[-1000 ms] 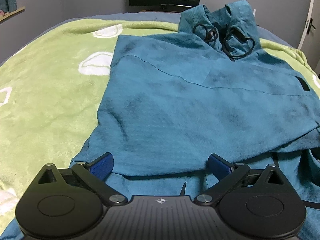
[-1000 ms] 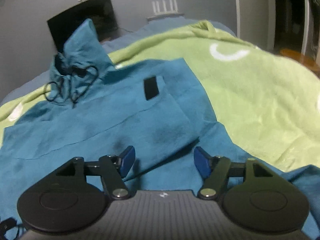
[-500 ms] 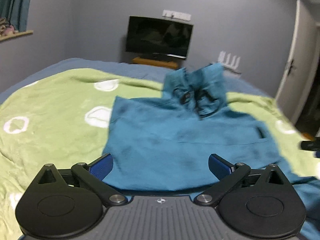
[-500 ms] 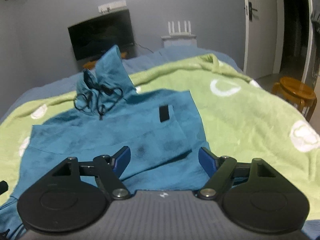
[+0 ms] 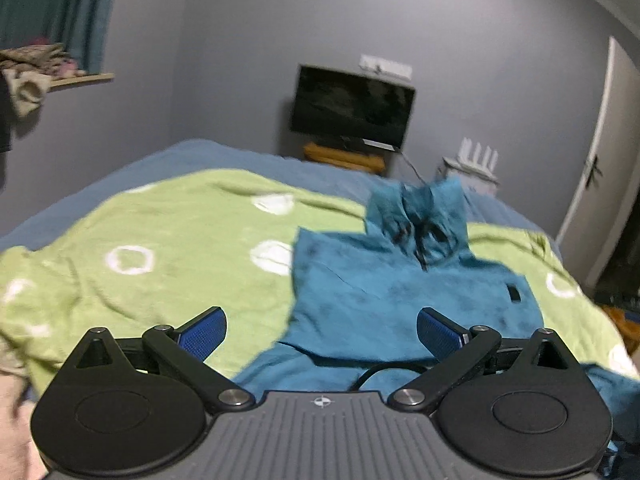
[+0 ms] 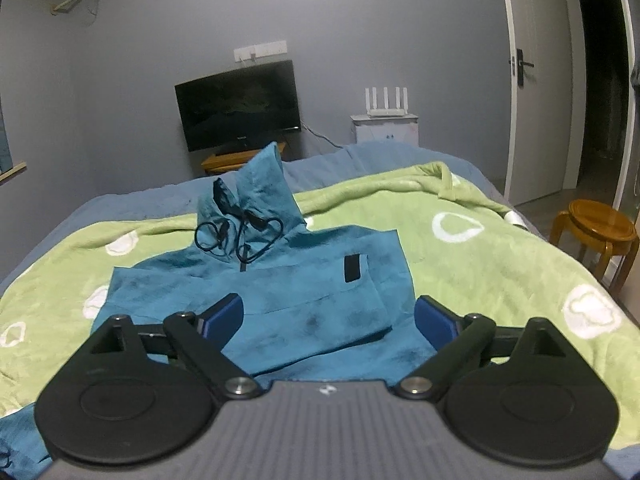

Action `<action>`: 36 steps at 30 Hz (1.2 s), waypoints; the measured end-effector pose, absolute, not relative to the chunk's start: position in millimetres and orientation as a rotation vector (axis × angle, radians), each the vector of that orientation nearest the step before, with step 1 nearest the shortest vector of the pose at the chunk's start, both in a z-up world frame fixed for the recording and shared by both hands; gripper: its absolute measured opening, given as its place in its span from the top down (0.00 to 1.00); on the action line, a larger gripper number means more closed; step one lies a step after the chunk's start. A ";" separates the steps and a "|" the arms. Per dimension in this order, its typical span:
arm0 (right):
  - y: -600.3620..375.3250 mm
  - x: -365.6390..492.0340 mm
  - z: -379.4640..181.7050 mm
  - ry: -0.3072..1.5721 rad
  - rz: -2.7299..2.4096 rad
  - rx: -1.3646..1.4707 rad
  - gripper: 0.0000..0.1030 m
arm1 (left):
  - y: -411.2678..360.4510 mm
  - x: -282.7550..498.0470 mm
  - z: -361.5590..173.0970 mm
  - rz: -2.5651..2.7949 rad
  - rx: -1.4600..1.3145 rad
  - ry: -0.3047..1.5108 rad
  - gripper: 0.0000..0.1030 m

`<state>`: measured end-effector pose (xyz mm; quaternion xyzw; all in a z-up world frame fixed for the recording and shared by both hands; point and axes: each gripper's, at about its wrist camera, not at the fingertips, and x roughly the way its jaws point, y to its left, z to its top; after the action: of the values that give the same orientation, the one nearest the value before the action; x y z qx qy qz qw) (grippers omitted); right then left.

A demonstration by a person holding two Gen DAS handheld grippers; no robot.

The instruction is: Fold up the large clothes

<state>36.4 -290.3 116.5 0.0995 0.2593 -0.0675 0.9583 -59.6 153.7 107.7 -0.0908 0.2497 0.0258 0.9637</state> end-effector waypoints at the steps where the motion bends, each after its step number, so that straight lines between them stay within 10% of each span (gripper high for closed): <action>1: -291.6 29.4 120.8 0.514 -0.129 0.200 0.07 | 161.9 -70.1 116.0 0.061 -0.196 0.490 0.01; 15: -372.7 -79.4 162.2 0.553 0.106 0.213 0.02 | 249.9 -181.9 205.2 0.135 -0.223 0.402 0.00; 36: -397.4 -120.4 101.5 0.812 0.181 0.306 0.02 | 175.8 -137.7 80.3 -0.145 -0.221 0.859 0.04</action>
<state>-120.4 -397.4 101.5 0.1481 0.3928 0.0875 0.9034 -137.7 175.8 80.3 -0.1070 0.4151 -0.0702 0.9008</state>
